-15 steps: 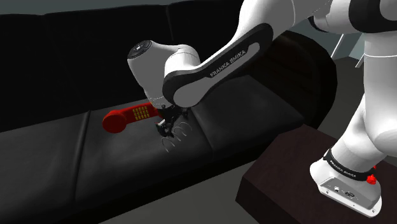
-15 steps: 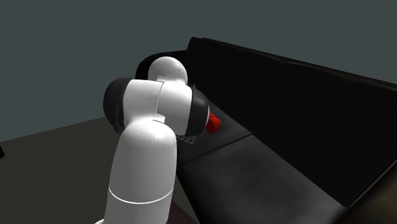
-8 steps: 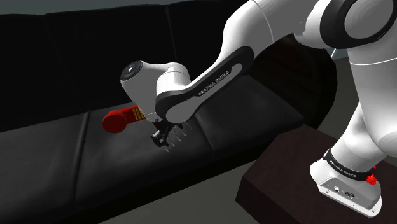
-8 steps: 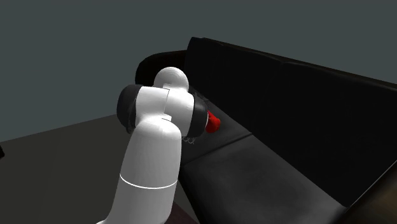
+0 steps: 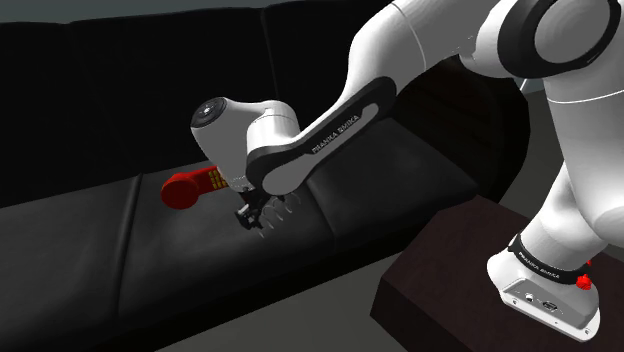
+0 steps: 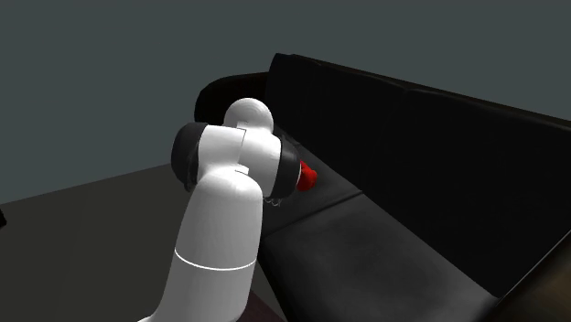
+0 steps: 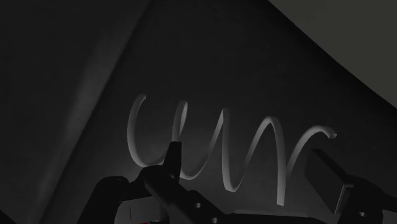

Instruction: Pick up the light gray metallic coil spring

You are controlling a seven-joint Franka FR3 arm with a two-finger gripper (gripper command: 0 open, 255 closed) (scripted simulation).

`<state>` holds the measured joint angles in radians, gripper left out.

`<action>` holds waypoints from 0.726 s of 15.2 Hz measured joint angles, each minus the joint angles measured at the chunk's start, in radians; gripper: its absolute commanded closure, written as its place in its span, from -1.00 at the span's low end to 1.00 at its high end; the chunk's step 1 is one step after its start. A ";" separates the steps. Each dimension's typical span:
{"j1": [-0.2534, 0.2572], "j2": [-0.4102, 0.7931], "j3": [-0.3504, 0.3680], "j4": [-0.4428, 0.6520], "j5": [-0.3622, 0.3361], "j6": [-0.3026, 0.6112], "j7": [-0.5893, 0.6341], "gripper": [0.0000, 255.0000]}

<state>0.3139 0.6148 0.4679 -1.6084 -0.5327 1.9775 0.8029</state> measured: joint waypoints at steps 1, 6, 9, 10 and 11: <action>0.002 0.003 -0.001 0.004 0.000 -0.001 0.002 1.00; 0.011 0.009 -0.002 0.010 -0.027 -0.003 0.015 1.00; -0.004 -0.004 0.013 -0.005 -0.003 -0.013 0.011 1.00; -0.007 -0.007 0.015 -0.003 0.002 -0.021 0.007 1.00; -0.008 -0.009 0.016 0.004 0.006 -0.031 0.004 1.00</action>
<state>0.3062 0.6062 0.4843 -1.6047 -0.5263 1.9468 0.8064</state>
